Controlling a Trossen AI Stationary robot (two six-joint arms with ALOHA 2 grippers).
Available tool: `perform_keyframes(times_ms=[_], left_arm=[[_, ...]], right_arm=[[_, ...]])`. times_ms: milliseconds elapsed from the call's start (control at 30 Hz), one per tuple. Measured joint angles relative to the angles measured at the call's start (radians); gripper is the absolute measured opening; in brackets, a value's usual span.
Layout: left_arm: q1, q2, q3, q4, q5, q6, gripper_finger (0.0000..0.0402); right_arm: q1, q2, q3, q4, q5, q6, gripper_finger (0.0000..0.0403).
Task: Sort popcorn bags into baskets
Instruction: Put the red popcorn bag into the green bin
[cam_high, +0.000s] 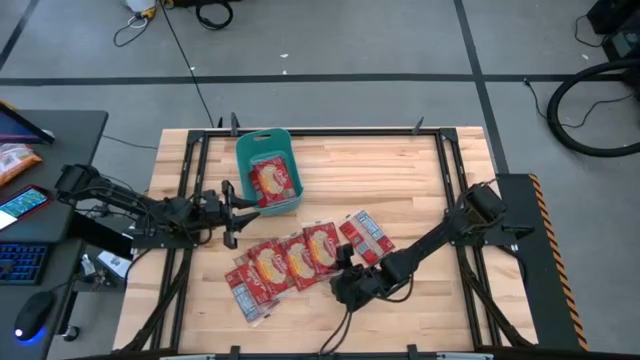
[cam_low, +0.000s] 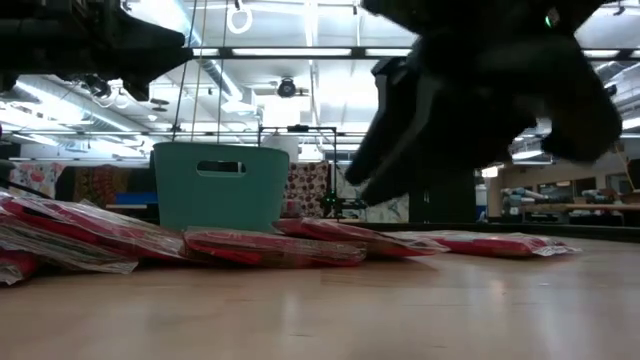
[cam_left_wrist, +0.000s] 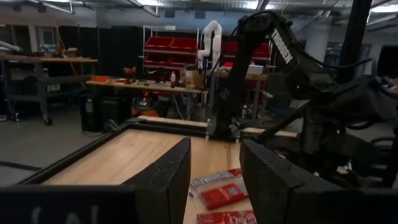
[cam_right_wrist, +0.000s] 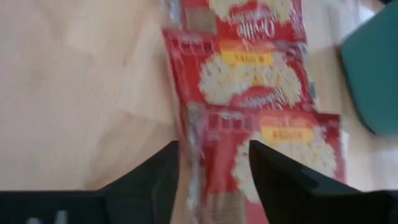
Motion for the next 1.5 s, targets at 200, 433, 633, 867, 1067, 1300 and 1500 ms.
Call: perform_keyframes(times_ms=[200,433,633,867,1067,1300,1500], left_arm=[[0.0,0.006,0.0,0.01,0.0,-0.001,0.0144],[0.0,0.006,0.0,0.01,0.0,0.0,0.0144],[0.0,0.006,0.0,0.012,0.0,0.001,0.0144],[0.0,0.006,0.0,0.012,0.0,0.002,0.0144],[0.0,0.006,0.0,0.011,0.0,0.002,0.0144],[0.0,0.006,0.0,0.011,0.0,0.0,0.0144],[0.0,0.006,0.0,0.011,0.0,-0.001,0.0144]], right_arm=[[0.003,0.062,0.0,0.017,0.012,-0.03,0.0236],[-0.002,0.078,0.0,0.003,0.064,-0.028,0.0227],[-0.026,0.079,0.0,-0.058,0.058,-0.002,0.0193],[-0.059,0.078,0.002,-0.089,-0.014,0.029,0.0084],[-0.061,0.078,0.01,-0.102,0.007,0.019,0.0012],[-0.07,0.042,0.091,-0.233,0.112,-0.001,0.0007],[-0.102,-0.04,0.165,-0.384,0.227,0.054,0.0006]])
